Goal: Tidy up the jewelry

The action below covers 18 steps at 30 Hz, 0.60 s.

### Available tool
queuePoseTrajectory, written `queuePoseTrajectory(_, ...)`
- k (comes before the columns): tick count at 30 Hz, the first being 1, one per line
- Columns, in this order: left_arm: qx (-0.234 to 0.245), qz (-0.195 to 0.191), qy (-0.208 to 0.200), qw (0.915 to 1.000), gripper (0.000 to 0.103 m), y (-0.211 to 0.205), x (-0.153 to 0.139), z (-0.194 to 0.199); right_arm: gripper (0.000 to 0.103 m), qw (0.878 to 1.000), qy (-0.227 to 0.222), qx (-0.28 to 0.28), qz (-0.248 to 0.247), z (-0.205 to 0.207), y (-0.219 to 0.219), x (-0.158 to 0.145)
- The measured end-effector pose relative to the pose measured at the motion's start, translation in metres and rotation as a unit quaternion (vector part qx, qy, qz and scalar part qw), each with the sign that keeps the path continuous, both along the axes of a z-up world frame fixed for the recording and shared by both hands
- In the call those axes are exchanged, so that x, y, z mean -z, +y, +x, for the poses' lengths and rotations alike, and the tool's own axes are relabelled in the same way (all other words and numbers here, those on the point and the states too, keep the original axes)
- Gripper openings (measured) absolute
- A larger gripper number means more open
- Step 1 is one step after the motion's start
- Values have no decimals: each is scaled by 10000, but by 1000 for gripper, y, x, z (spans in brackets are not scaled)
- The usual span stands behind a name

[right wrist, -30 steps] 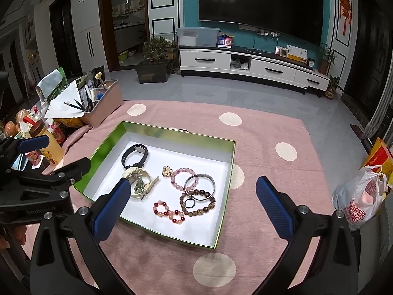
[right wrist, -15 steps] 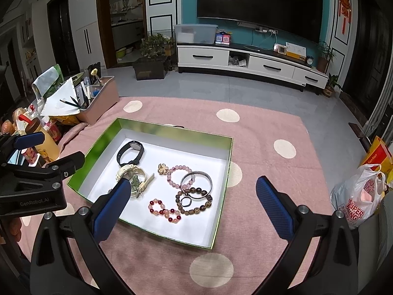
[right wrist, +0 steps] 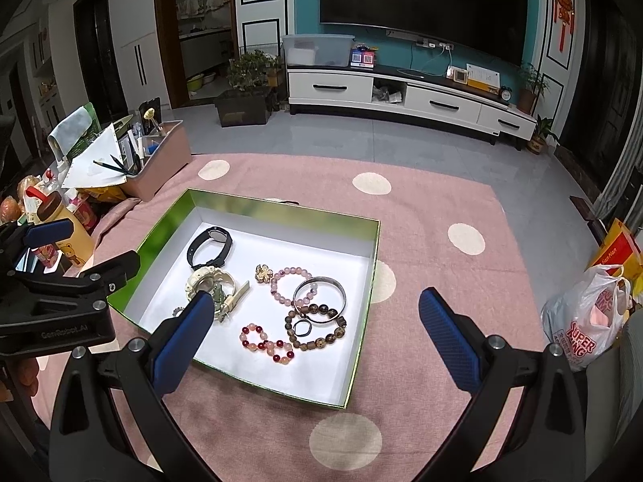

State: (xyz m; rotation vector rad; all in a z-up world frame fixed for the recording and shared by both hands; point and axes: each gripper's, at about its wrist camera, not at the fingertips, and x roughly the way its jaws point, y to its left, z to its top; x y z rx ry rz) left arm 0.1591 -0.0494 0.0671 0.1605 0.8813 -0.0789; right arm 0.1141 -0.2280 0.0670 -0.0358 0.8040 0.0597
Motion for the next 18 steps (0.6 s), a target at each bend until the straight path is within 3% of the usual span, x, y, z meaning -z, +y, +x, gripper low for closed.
queuePoseTrajectory(18, -41, 65, -2, 10000, 101, 0, 1, 2, 102, 10000, 41, 3, 5, 1, -1, 0)
